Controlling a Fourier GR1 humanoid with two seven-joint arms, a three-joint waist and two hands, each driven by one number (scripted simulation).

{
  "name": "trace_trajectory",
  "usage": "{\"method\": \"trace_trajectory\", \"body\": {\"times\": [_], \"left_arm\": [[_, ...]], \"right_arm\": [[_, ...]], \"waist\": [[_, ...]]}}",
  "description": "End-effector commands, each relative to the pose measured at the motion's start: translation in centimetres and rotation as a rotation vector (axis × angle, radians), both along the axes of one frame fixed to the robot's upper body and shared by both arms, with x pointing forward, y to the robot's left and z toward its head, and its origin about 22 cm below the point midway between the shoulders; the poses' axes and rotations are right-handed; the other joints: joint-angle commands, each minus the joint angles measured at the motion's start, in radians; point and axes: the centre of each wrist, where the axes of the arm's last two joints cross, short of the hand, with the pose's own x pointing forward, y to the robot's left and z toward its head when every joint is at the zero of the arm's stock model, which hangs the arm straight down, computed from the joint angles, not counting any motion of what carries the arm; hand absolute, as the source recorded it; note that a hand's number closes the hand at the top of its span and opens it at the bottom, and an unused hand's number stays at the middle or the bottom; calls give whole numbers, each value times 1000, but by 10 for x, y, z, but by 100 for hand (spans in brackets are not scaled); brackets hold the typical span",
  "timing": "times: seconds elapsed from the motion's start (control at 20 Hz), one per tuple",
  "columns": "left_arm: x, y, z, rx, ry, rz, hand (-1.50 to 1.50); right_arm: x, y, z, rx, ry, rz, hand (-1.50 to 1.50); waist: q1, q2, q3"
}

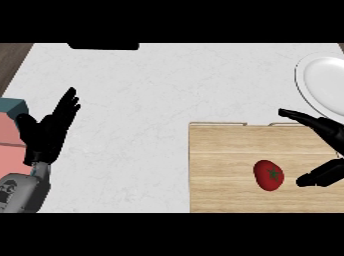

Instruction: Pick the tomato from the tray and place it in the plate

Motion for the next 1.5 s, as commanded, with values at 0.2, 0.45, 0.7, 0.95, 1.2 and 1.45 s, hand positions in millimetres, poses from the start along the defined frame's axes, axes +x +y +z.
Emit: {"method": "trace_trajectory", "body": {"times": [0.2, 0.45, 0.7, 0.95, 1.2, 1.45], "left_arm": [[-1, 2, 2, -6, 18, 6, 0], [8, 10, 8, 5, 18, 20, 0], [4, 3, -9, -3, 33, 25, 0], [-3, 3, 8, -6, 31, 10, 0], [-3, 16, -2, 3, 26, 32, 0], [3, 2, 1, 10, 35, 29, 0]], "right_arm": [[-2, -27, -11, -84, 3, 221, -150], [24, 1, 3, -232, -54, 281, -150], [14, 11, -12, -405, -121, 277, -150], [18, 22, -26, -509, -120, 297, -150], [15, 42, 0, -543, -119, 324, -150], [16, 46, -8, -570, -120, 327, -150]], "waist": [[-2, -4, -2], [-8, -6, -4], [-27, -11, -5], [-21, -12, -5], [-33, -15, -6], [-30, -14, -6]]}}
